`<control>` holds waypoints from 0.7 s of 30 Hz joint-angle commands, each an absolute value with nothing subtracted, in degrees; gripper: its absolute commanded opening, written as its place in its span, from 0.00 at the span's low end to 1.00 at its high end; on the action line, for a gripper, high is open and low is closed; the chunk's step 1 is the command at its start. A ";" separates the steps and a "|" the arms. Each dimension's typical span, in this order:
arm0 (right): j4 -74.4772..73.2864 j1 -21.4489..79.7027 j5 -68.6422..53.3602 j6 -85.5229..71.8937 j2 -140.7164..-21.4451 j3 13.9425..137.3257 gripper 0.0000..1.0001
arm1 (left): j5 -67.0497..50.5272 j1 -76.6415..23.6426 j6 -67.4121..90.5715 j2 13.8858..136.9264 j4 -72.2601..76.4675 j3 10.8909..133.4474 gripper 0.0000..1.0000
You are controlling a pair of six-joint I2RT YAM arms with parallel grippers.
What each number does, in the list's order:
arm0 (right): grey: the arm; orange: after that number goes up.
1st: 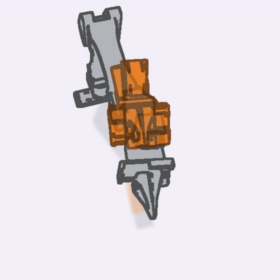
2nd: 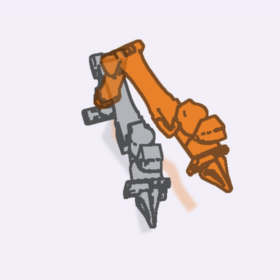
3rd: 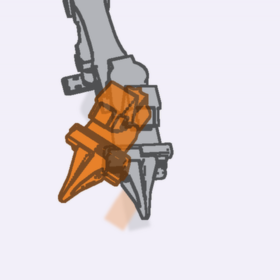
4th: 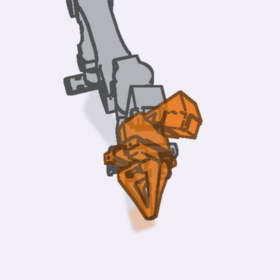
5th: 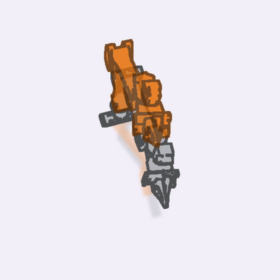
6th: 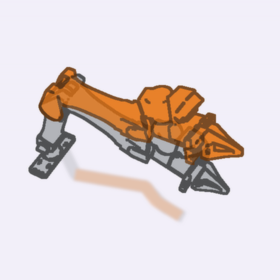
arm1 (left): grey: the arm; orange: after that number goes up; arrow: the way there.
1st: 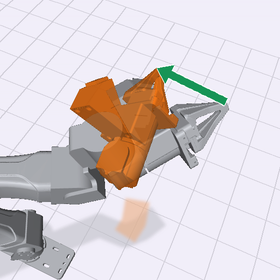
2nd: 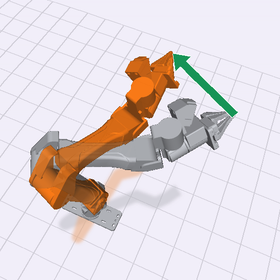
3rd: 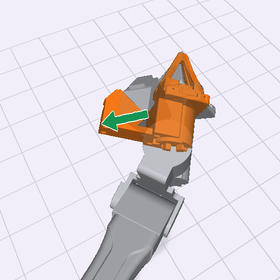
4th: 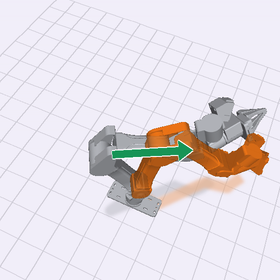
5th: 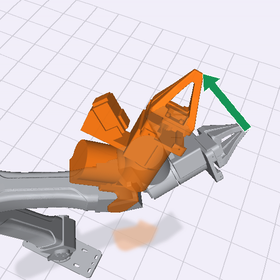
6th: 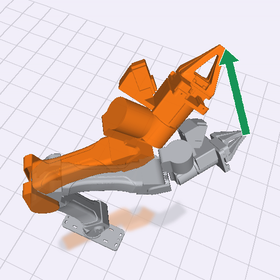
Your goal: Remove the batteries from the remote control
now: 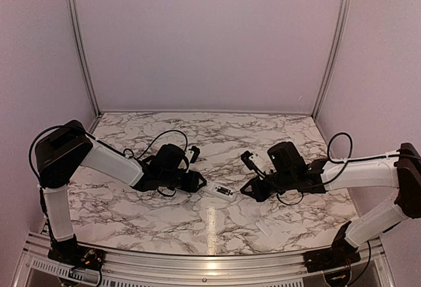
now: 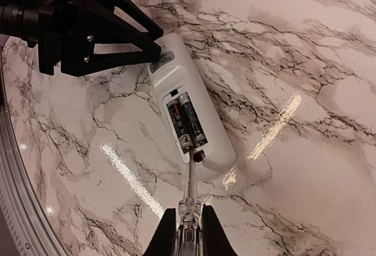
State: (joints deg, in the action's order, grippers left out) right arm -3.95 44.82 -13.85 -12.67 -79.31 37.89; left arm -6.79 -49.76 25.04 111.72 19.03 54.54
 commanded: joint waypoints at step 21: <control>1.74 45.97 -21.25 -14.62 -76.36 35.21 0.00 | -11.43 -51.41 24.70 113.67 16.96 55.55 0.39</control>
State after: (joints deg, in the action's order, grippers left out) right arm -2.02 45.12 -17.85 -13.96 -77.23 35.22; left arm -7.70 -49.89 25.04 111.74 19.03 54.65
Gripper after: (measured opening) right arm 0.110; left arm 0.392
